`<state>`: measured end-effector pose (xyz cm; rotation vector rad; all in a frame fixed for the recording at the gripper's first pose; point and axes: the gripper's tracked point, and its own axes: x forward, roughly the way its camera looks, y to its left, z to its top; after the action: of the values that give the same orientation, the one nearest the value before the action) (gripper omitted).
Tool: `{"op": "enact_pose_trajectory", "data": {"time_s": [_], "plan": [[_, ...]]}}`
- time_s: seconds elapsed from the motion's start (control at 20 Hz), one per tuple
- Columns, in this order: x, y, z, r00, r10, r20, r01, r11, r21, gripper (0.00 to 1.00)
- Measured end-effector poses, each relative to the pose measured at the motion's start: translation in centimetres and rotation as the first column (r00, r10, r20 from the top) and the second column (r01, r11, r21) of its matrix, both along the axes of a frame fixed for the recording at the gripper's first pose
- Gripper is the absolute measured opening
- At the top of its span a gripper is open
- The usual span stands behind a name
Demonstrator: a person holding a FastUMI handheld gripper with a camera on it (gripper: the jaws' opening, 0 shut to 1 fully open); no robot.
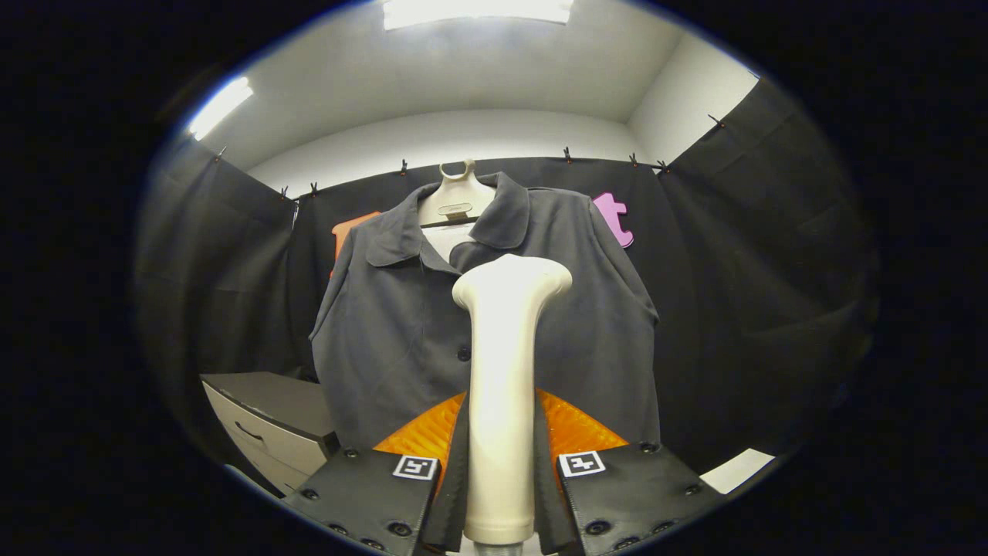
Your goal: Iron the clothes twice with a garment steamer, once on the left side and once on the right side.
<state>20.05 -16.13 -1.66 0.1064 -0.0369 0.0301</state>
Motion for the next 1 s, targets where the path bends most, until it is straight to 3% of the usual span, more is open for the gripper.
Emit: {"op": "enact_pose_trajectory", "data": {"time_s": [1.0], "plan": [[-4.9, -1.3, -8.7, 0.988, -0.037, -0.149, 0.039, 0.999, 0.011, 0.43]]}}
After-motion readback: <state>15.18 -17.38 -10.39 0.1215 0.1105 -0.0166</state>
